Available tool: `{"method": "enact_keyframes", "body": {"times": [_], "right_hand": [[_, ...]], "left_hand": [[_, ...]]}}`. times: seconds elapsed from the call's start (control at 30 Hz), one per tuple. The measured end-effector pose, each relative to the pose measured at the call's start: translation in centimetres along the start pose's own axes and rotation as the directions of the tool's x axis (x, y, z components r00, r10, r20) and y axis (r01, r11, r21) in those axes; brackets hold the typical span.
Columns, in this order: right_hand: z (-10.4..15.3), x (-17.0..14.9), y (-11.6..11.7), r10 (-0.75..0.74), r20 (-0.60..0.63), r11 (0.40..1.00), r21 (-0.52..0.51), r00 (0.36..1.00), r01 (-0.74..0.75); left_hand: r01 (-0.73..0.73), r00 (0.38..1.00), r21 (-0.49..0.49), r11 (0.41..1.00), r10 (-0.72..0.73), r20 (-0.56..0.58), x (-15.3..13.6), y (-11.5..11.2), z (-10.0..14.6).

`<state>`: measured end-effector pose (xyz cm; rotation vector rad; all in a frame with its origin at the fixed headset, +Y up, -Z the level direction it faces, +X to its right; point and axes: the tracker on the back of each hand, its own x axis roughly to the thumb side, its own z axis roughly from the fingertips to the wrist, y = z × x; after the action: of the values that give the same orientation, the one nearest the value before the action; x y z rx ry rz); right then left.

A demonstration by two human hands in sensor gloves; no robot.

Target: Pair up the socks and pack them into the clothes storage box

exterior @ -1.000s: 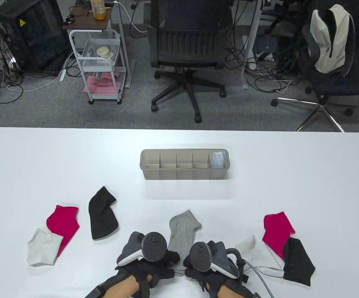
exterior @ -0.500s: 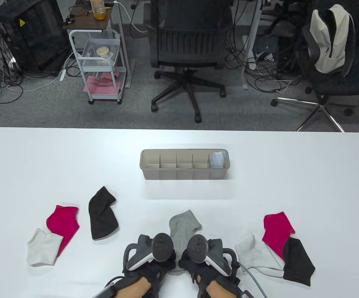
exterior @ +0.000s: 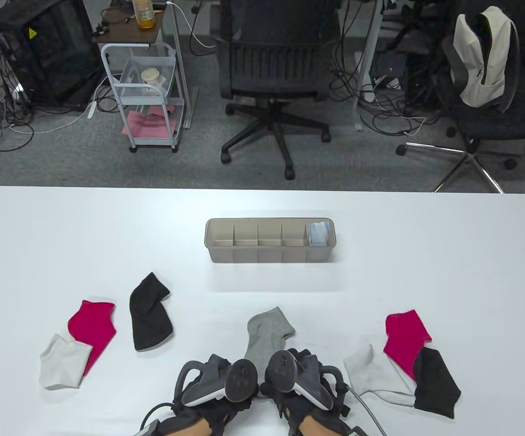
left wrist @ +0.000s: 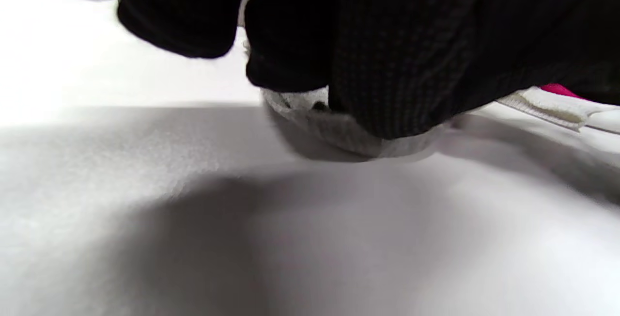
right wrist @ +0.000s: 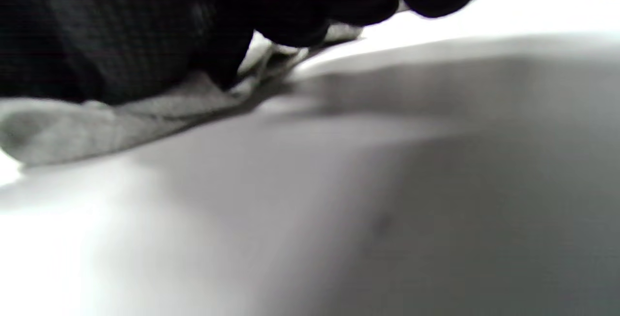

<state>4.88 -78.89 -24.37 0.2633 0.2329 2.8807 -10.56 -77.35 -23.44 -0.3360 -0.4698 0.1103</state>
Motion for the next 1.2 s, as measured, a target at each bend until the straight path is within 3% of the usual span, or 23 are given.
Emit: {"method": "enact_keyframes", "body": {"times": [0.07, 0.13, 0.3, 0.53, 0.73, 0.93, 1.07, 1.2], "right_hand": [[0.5, -0.1, -0.9, -0.058, 0.053, 0.998, -0.034, 0.997, 0.06], [0.9, -0.2, -1.2, -0.074, 0.084, 0.997, 0.008, 0.994, 0.073], [1.3, 0.2, 0.4, 0.096, 0.135, 0.989, 0.103, 0.986, -0.11], [0.2, 0.1, 0.9, 0.011, -0.026, 0.999, 0.046, 1.0, -0.01], [-0.2, -0.4, 1.2, -0.091, -0.166, 0.991, 0.085, 0.982, 0.106], [-0.3, -0.4, 1.1, -0.106, -0.183, 0.988, 0.094, 0.977, 0.124], [-0.4, -0.4, 1.1, -0.119, -0.176, 0.987, 0.088, 0.977, 0.136], [-0.4, -0.5, 1.1, -0.122, -0.169, 0.987, 0.079, 0.978, 0.137]], "left_hand": [[-0.031, 1.0, -0.01, 0.999, 0.031, 0.001, 0.0, -0.3, -0.1], [-0.022, 1.0, -0.006, 1.0, 0.022, -0.003, -0.1, -0.6, -0.4], [-0.123, 0.991, 0.059, 0.991, 0.125, -0.041, -0.9, -0.6, -1.4], [-0.334, 0.921, 0.031, 0.942, 0.333, -0.202, -2.7, -1.0, -2.7], [-0.241, 0.942, 0.028, 0.97, 0.241, -0.233, -1.9, -1.3, -2.6], [-0.121, 0.986, 0.125, 0.985, 0.134, -0.103, -0.6, 0.5, -0.9], [0.009, 0.996, 0.087, 0.996, -0.001, -0.09, 0.3, 0.2, 0.3], [0.024, 0.997, 0.081, 0.996, -0.018, -0.072, 0.7, -0.3, 0.0]]}}
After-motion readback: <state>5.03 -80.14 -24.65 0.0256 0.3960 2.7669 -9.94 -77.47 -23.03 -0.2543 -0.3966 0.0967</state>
